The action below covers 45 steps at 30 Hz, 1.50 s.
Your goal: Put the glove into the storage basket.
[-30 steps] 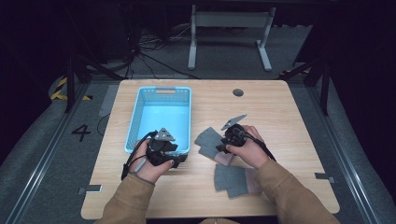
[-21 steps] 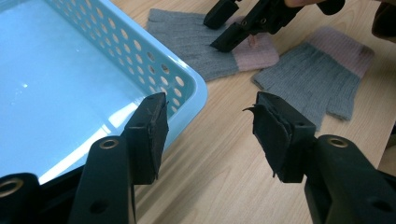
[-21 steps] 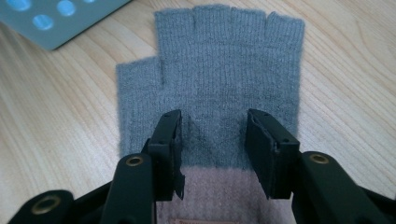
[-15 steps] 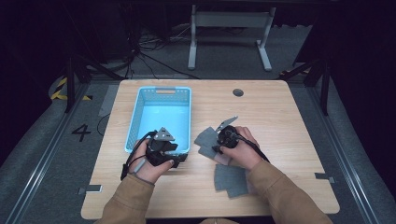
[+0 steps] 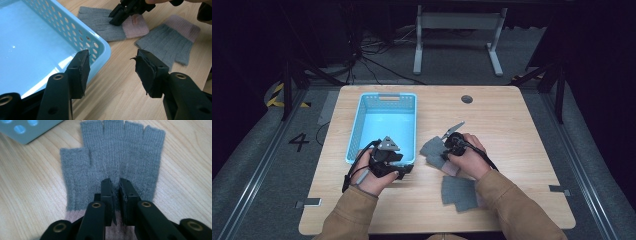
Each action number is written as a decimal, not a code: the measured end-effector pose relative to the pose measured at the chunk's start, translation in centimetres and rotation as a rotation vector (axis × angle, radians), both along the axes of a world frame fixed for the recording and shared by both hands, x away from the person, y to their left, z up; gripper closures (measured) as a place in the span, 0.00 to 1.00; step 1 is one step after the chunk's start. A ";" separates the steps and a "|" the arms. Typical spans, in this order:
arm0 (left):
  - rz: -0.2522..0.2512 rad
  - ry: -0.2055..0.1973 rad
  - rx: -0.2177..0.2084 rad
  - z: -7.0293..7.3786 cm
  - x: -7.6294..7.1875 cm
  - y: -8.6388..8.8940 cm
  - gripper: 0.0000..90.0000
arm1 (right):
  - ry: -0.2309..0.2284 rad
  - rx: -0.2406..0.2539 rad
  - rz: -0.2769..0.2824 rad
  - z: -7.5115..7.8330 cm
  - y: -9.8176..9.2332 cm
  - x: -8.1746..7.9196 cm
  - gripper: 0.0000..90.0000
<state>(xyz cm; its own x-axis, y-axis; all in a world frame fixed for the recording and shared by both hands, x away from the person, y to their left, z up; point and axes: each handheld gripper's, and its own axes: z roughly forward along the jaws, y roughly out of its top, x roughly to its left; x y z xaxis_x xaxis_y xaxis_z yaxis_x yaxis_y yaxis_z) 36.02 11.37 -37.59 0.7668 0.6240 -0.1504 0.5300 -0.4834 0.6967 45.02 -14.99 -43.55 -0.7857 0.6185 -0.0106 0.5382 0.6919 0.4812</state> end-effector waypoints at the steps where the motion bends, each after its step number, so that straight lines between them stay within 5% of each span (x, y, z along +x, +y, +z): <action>1: -0.002 0.002 0.000 0.0 0.1 -0.1 0.51 | -0.006 0.003 0.007 0.3 -0.1 0.0 0.95; 13: -0.022 0.000 0.005 0.0 0.4 -0.9 0.51 | -0.056 0.074 -0.007 3.1 -2.4 -0.8 0.95; 23: -0.053 -0.002 0.012 -0.1 0.9 -2.1 0.51 | -0.076 0.112 0.025 5.6 -5.8 -2.9 0.94; 34: -0.082 0.003 0.017 -0.1 1.3 -3.0 0.51 | -0.078 0.132 0.050 6.3 -8.0 -5.3 0.94; 40: -0.091 0.003 0.017 -0.2 1.4 -3.4 0.51 | -0.068 0.103 0.083 6.0 -9.2 -6.4 0.94; 45: -0.086 0.010 0.021 -0.3 1.4 -3.4 0.51 | -0.059 0.136 0.107 5.8 -10.3 -7.6 0.94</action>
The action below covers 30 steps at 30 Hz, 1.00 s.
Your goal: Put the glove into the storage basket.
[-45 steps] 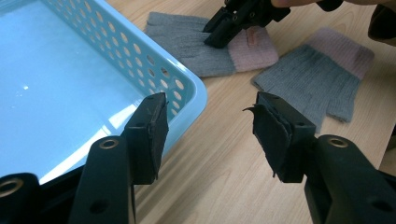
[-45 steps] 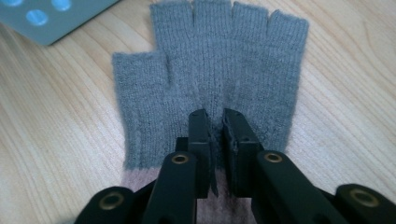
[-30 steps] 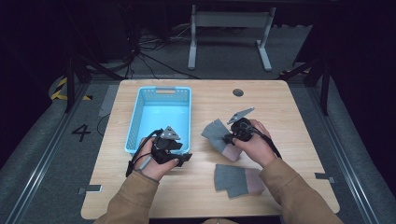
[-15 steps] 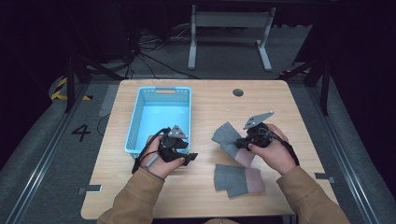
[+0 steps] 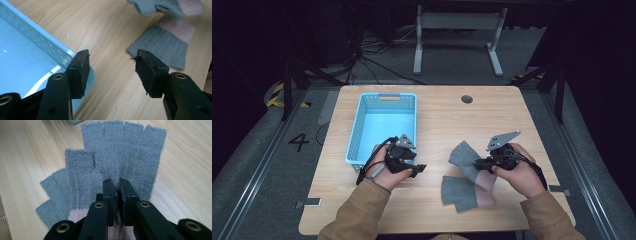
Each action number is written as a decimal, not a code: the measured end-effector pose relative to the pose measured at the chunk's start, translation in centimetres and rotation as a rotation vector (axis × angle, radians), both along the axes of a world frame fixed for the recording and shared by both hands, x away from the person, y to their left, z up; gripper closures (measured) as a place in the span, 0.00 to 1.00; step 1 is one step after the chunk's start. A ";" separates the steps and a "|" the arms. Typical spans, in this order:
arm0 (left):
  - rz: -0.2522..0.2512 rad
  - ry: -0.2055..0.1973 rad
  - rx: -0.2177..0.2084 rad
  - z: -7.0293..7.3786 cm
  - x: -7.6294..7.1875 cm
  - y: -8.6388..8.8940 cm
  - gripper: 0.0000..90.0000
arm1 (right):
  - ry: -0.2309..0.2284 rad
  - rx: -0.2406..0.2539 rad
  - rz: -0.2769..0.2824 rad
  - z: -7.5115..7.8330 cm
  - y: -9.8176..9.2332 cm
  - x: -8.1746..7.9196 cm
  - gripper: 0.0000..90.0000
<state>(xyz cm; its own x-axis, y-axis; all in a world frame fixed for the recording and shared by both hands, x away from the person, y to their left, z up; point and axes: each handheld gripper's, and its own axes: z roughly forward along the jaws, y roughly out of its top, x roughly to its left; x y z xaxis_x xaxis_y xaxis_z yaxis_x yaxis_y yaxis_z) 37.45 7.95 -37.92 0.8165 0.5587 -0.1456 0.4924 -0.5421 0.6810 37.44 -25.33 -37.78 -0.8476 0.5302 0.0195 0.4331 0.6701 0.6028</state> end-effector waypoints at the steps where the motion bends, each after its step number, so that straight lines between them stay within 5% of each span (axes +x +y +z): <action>1: 0.000 0.000 0.000 0.0 0.0 0.0 0.51 | 0.004 -0.019 0.015 0.0 0.1 -0.1 0.94; 30: -0.034 -0.004 0.020 -0.2 -2.6 -0.6 0.51 | 0.020 -0.070 0.251 -1.3 1.0 -2.6 0.94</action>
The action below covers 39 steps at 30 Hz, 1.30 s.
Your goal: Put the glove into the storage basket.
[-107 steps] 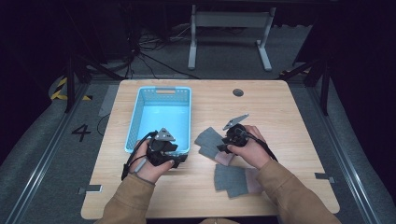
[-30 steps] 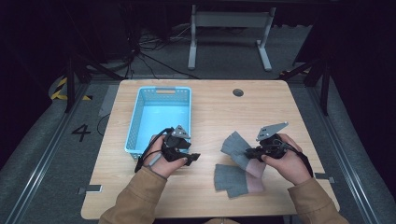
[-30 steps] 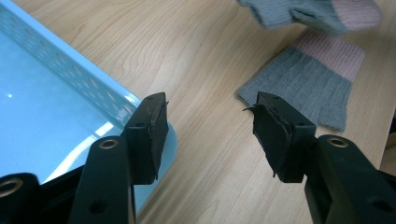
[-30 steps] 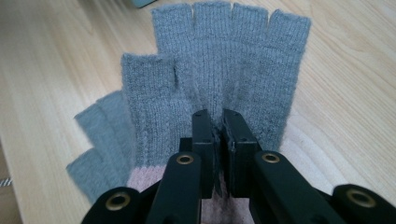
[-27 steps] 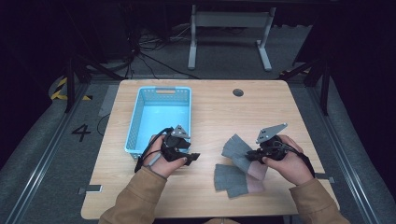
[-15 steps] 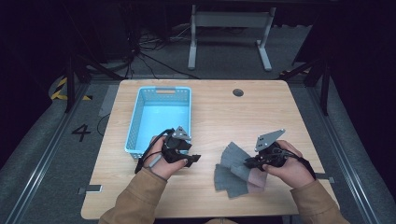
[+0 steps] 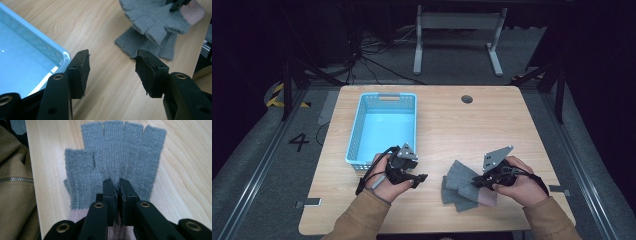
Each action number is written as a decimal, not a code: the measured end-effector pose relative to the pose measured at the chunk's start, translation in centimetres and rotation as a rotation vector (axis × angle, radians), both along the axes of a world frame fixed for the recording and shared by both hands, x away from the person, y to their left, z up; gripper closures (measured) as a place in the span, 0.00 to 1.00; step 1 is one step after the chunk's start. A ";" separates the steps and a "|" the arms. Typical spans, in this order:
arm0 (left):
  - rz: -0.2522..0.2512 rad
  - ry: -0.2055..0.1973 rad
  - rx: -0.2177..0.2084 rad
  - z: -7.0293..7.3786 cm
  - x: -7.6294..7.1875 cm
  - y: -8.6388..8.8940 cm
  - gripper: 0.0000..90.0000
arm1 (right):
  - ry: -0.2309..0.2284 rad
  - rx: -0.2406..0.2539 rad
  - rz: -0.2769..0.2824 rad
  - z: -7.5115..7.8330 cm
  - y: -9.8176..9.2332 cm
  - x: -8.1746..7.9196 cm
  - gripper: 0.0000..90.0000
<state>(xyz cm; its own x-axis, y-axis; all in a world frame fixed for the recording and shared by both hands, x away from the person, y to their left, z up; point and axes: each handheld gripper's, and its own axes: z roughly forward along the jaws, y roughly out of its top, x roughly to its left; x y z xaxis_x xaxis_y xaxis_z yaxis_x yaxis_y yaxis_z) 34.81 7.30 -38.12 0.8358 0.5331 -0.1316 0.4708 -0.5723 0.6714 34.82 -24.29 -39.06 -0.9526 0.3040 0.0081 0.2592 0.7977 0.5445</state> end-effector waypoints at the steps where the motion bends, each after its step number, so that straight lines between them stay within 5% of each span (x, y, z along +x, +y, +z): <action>1: -0.002 0.003 -0.001 -0.1 0.0 -0.1 0.51 | -0.003 0.001 0.010 0.0 0.0 0.0 0.94; 18: -0.068 0.032 0.036 -1.2 -0.2 -2.5 0.51 | 0.036 -0.050 0.086 -2.1 0.6 0.0 0.91; 24: -0.091 0.057 0.036 -1.9 -0.9 -2.6 0.51 | 0.035 -0.001 0.030 -2.0 0.2 -0.1 0.77; 39: -0.169 0.091 0.056 -3.1 -2.1 -4.1 0.63 | 0.027 0.065 -0.157 -0.8 -5.0 -1.3 0.76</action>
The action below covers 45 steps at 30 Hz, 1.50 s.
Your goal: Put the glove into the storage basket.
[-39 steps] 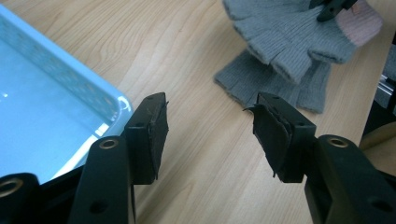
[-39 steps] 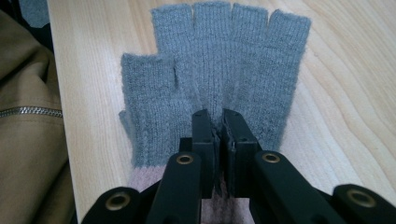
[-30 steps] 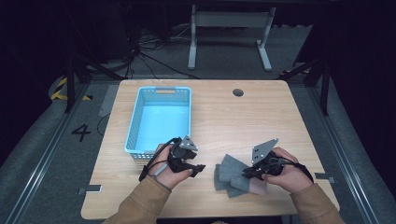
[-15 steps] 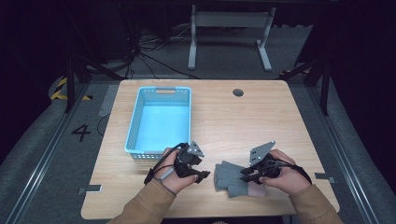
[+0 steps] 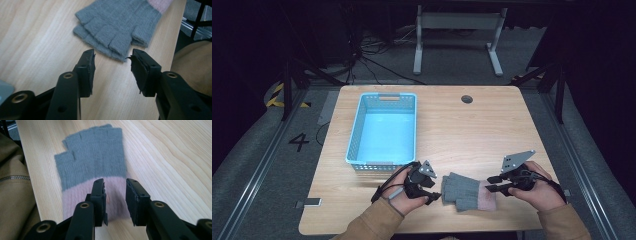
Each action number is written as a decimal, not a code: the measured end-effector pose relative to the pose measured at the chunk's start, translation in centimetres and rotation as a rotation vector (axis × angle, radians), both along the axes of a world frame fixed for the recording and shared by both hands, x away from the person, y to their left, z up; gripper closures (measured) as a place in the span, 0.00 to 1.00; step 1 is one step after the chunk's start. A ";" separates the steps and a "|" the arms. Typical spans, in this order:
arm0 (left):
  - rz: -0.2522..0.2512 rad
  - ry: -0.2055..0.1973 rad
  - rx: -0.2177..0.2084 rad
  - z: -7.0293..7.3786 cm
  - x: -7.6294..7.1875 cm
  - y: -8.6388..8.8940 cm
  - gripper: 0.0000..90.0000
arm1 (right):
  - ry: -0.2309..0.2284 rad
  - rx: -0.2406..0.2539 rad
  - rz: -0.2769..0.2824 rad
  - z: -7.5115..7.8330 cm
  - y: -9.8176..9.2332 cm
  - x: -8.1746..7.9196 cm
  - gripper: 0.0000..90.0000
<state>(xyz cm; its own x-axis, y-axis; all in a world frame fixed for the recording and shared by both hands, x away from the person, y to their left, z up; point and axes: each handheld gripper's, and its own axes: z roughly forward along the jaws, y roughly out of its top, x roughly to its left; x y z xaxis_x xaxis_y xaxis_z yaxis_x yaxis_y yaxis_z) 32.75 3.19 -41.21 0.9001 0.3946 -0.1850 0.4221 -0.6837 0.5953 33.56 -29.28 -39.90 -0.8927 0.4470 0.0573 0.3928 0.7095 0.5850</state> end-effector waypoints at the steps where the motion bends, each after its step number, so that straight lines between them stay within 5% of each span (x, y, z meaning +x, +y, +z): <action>1: -0.006 -0.003 -0.001 -0.1 0.0 -0.1 0.64 | -0.003 -0.002 -0.013 0.1 -0.4 0.0 0.76; 6: -0.040 0.016 -0.009 -0.4 -0.1 -0.3 0.74 | 0.000 0.024 -0.053 0.3 -1.6 0.2 0.76; 13: -0.072 0.041 0.011 -0.9 -0.2 -0.6 0.78 | 0.020 -0.004 -0.087 -0.2 -2.9 0.7 0.79; 26: -0.088 0.058 0.042 -1.8 -0.3 -1.4 0.80 | 0.089 -0.072 -0.022 -1.5 -3.0 0.9 0.82; 45: -0.074 0.022 0.110 -3.5 -0.3 -3.5 0.81 | 0.093 -0.103 0.000 -2.3 -1.8 1.0 0.80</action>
